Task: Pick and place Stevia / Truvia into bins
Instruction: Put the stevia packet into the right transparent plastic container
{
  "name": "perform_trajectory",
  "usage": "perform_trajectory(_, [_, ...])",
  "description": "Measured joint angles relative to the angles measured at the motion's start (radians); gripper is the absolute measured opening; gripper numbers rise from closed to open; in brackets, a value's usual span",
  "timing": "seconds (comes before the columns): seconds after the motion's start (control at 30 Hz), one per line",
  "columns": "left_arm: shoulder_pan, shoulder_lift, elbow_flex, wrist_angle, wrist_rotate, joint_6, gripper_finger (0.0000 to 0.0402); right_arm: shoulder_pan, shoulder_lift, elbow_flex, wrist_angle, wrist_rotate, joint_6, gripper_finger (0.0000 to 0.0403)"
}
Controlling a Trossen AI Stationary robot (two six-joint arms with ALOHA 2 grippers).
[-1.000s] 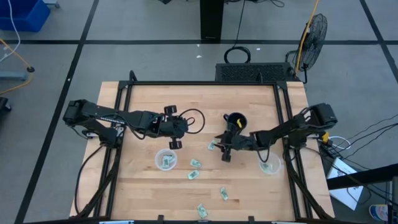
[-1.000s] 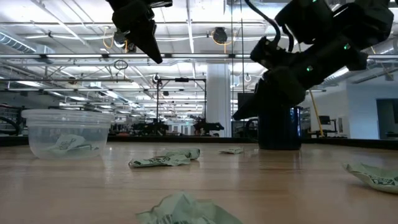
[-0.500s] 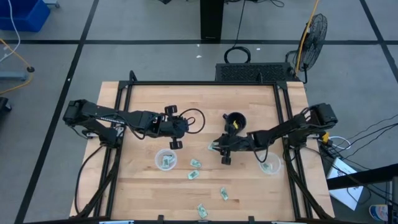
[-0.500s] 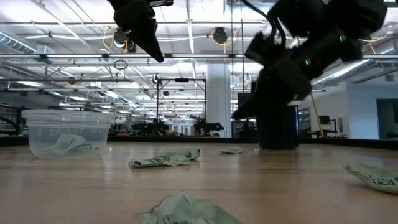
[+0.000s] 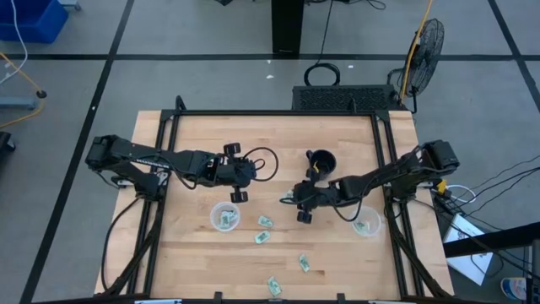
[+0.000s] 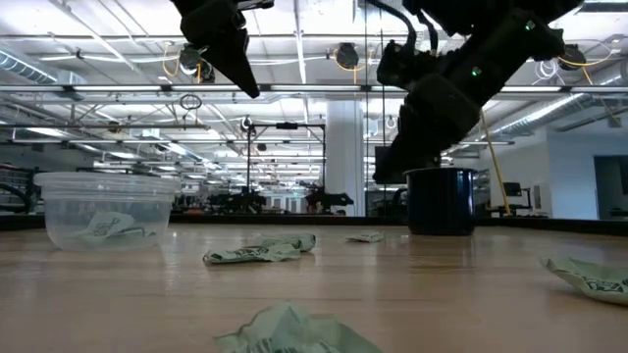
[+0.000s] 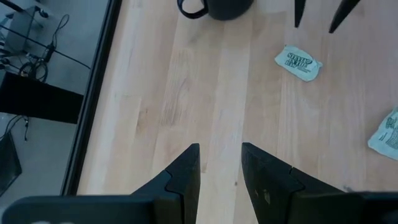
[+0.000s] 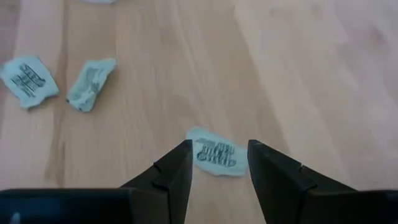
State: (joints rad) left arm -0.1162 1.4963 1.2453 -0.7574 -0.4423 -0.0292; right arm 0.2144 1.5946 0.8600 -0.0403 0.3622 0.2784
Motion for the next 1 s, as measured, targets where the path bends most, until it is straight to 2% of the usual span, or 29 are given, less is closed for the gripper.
perform_trajectory(0.23, [0.000, 0.000, 0.000, 0.003, 0.000, 0.000, 0.0124, 0.003, 0.099, 0.017, 0.002, -0.002, 0.033, 0.0146])
perform_trajectory(0.4, [0.000, 0.000, 0.000, 0.003, 0.000, -0.001, 0.0124, -0.014, 0.164, 0.056, -0.019, 0.027, -0.030, 0.0146])
perform_trajectory(0.53, [0.000, 0.000, 0.000, 0.003, 0.000, -0.001, 0.0124, -0.042, 0.180, 0.060, -0.026, 0.060, -0.043, 0.0146])
perform_trajectory(0.73, [0.000, 0.000, 0.000, 0.001, 0.000, -0.001, 0.0124, -0.071, 0.183, 0.061, -0.069, 0.019, 0.037, 0.0144])
perform_trajectory(1.0, [0.000, 0.000, 0.000, 0.001, -0.001, -0.001, 0.0124, -0.069, 0.183, 0.061, -0.080, -0.004, 0.035, 0.0104])
